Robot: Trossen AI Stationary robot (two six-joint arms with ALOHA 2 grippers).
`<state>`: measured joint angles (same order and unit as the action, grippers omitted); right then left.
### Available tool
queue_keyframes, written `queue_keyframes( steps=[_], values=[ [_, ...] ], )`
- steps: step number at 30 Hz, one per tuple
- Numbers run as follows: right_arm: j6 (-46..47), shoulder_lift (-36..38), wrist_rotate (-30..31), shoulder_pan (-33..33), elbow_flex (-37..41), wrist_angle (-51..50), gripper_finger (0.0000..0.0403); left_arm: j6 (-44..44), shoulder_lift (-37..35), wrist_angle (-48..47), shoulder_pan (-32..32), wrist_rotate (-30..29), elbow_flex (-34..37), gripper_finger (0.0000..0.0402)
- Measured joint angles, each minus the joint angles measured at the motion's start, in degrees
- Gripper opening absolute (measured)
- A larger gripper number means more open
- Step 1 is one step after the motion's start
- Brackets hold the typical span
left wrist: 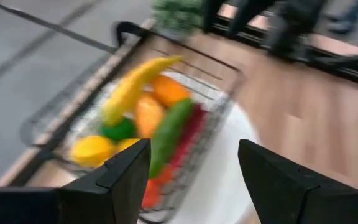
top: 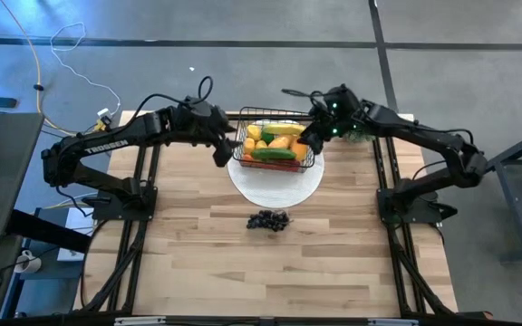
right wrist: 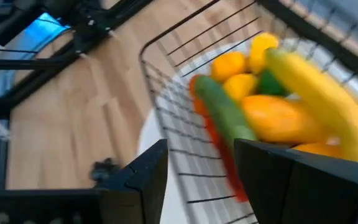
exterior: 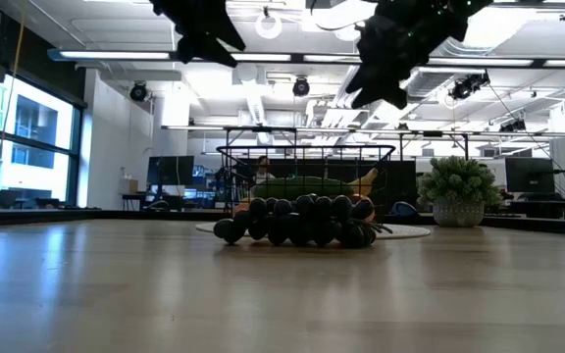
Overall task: Build produce basket
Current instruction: Put the grapes into mesh basket
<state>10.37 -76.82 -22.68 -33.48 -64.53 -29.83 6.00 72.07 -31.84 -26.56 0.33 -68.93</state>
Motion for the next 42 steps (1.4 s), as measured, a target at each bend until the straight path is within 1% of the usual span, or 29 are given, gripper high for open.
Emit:
queue_keyframes(
  steps=[2,4,6,9,11,13,16,22,25,30,36,42],
  values=[
    [2.84,0.0,1.0,2.25,0.0,0.03,0.0163,0.33,0.0,-0.35,0.28,3.66,0.0,0.0237],
    [5.63,0.0,2.83,4.38,0.0,0.03,0.0163,0.94,0.0,-0.61,0.85,5.3,0.0,0.0246],
    [8.98,0.0,3.98,6.3,0.0,-0.04,0.0163,1.33,0.0,-1.04,1.96,5.44,0.0,0.0258],
    [14.61,0.0,2.76,8.6,0.0,-0.22,0.0163,1.76,0.0,-1.43,4.16,5.12,0.0,0.0279],
    [18.47,0.0,2.98,10.11,0.0,-0.12,0.0163,2.97,0.0,-1.33,5.72,5.22,0.0,0.0288],
    [21.13,0.09,3.47,11.59,0.0,0.18,0.0163,3.27,0.0,-1.31,7.42,6.23,0.0,0.0292],
    [24.11,0.7,6.71,14.0,0.0,1.36,0.0163,2.84,0.32,-1.07,10.49,6.26,0.0,0.0291],
    [28.5,2.71,15.58,17.68,0.0,1.25,0.0163,-0.38,3.53,-0.9,16.58,3.73,0.0,0.0288],
    [30.24,3.5,18.24,19.05,0.0,1.19,0.0162,-2.53,5.98,-0.87,19.01,3.24,0.0,0.0287],
    [31.83,3.87,19.47,20.89,0.0,1.32,0.0162,-5.95,10.61,0.06,21.73,2.87,0.04,0.0287],
    [31.79,3.87,19.57,22.46,0.0,1.27,0.0162,-6.25,16.41,6.77,23.79,2.75,0.02,0.0287],
    [31.74,3.87,21.16,23.68,0.0,-0.21,0.0162,-7.12,21.39,10.34,24.5,1.18,0.02,0.0287]
  ],
)
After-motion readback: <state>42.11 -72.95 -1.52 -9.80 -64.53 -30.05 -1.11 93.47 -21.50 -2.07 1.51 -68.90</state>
